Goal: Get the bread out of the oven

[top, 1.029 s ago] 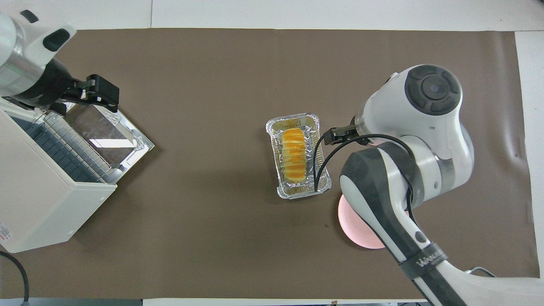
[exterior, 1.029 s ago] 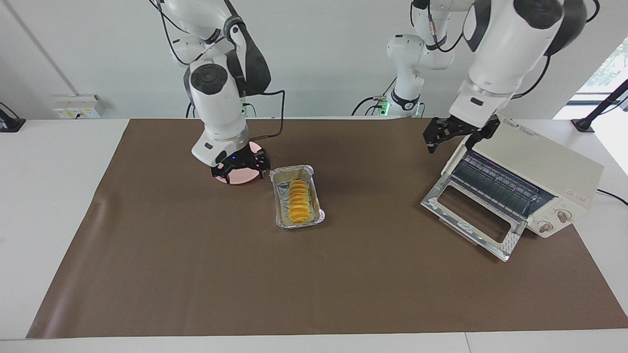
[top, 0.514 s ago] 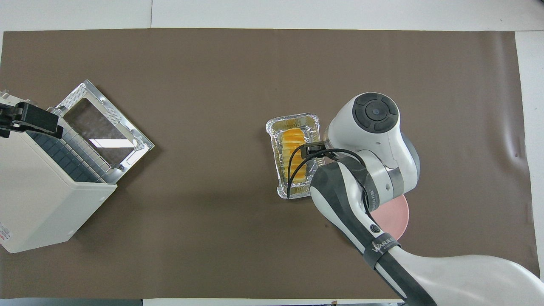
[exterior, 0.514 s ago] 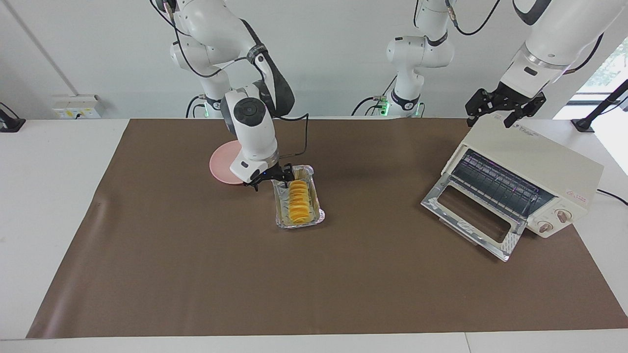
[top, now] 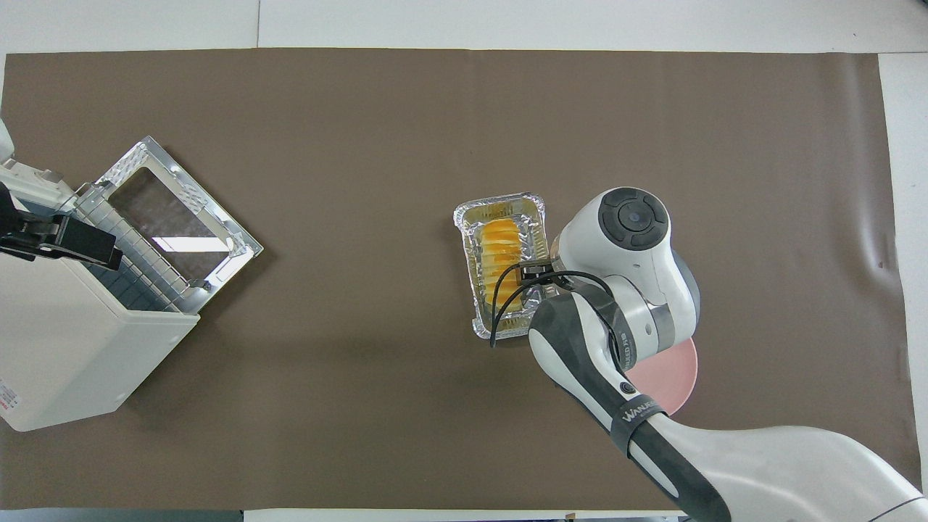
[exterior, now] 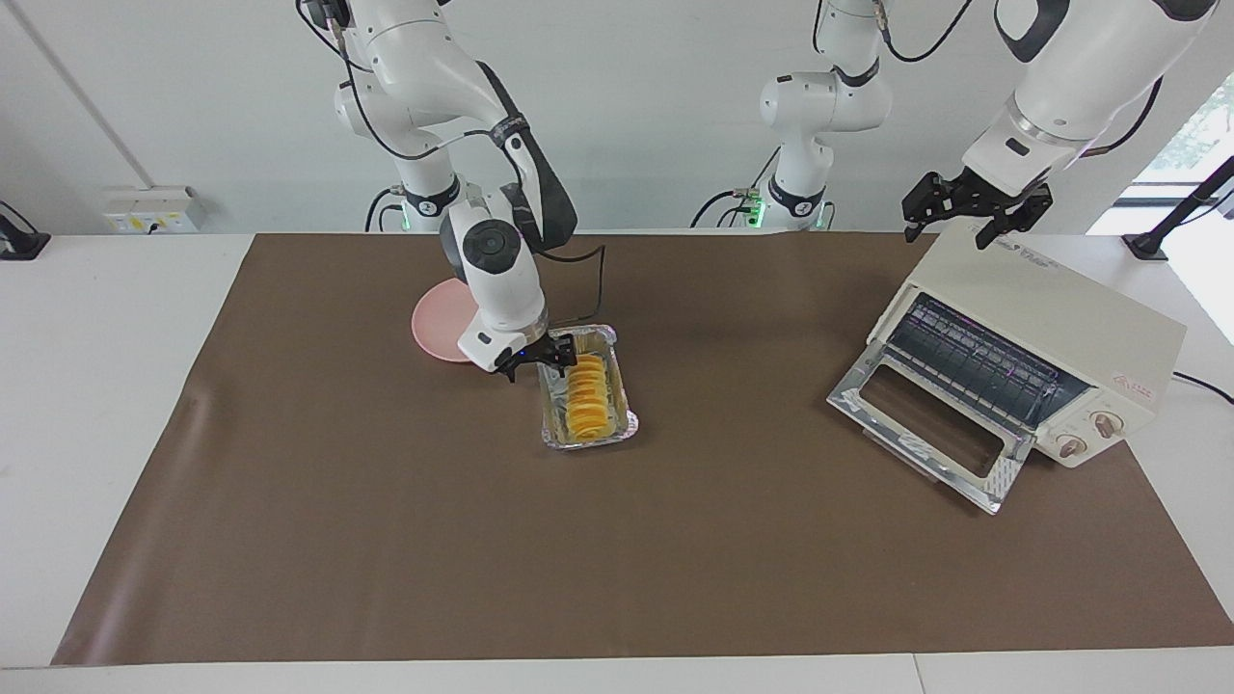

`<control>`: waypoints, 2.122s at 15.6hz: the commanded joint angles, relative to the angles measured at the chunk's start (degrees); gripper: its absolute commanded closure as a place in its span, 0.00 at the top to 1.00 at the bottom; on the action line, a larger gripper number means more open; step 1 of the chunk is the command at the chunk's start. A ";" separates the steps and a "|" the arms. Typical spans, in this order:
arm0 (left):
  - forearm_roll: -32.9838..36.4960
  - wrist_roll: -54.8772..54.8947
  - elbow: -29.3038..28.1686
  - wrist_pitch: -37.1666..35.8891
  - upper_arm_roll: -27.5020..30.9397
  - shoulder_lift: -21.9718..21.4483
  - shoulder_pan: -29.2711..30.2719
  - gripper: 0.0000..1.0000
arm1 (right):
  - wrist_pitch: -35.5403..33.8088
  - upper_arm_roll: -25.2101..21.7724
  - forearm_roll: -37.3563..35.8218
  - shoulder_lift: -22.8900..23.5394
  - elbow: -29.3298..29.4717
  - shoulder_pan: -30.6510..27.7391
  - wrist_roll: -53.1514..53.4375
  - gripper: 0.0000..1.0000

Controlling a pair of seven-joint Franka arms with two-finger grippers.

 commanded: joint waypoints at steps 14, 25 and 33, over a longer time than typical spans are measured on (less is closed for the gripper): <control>0.86 0.85 0.49 -0.24 -0.45 0.28 1.20 1.00 | -2.49 -0.08 5.37 -0.24 3.92 -13.04 -13.79 0.00; 0.86 0.93 0.40 -0.32 -0.46 0.10 1.28 1.00 | -3.01 -0.17 5.38 -0.32 2.16 -21.94 -21.29 0.93; 0.86 0.93 0.40 -0.32 -0.46 0.10 1.29 1.00 | -7.69 -0.35 4.32 -0.68 9.55 -18.01 -17.35 1.00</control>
